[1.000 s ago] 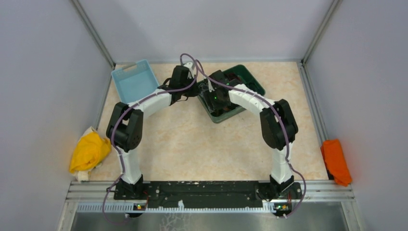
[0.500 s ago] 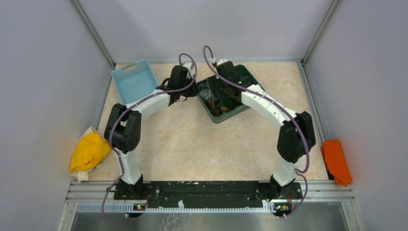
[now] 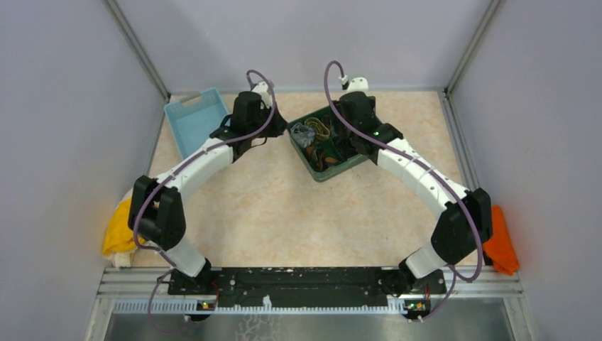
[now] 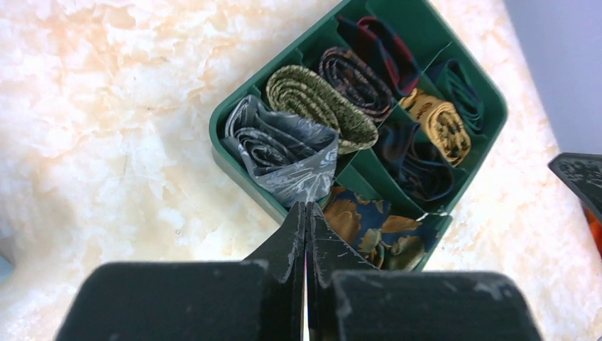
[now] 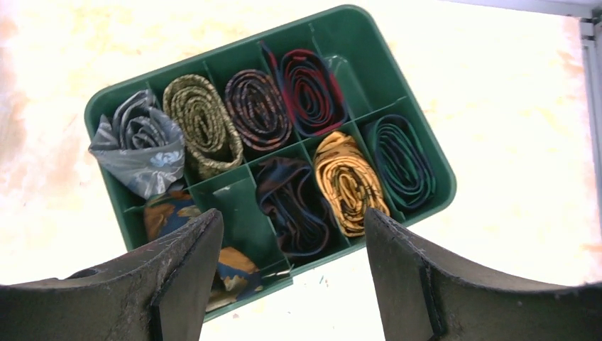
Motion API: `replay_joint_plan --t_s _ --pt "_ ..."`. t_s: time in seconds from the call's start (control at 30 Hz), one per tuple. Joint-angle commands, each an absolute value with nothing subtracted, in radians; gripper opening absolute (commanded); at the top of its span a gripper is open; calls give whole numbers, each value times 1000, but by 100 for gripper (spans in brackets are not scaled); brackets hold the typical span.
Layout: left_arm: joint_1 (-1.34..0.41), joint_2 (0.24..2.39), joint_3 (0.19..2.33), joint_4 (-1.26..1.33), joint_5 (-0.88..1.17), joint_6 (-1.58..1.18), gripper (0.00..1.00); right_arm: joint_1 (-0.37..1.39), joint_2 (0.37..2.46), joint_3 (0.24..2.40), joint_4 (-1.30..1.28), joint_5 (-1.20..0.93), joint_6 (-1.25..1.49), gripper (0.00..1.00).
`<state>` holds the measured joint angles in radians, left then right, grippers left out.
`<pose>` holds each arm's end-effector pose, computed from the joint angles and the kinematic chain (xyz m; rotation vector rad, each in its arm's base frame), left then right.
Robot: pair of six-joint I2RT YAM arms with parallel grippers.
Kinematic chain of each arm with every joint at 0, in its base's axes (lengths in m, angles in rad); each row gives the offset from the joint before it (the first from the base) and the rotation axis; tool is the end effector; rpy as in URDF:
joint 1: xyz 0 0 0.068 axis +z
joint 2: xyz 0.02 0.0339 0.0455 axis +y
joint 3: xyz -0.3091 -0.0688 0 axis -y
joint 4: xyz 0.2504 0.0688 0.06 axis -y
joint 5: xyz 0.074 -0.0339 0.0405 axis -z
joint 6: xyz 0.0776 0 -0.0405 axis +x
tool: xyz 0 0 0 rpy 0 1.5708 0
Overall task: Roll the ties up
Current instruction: Reset both arms
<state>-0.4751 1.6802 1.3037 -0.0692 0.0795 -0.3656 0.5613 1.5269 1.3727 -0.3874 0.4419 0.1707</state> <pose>0.3931 -0.2091 0.3192 0.1650 2.0628 -0.6074 0.3449 0.1777 0.3688 -0.1417 2.0507 -0.0151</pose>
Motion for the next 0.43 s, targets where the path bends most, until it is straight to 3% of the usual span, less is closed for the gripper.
replay_joint_plan --t_s 0.0,0.4 --pt "-470 1616 1273 -62 66 -364 0 542 1437 1348 -309 508 187 73" --pt "-470 1592 1267 -72 52 -357 0 534 1404 1292 -298 546 180 72"
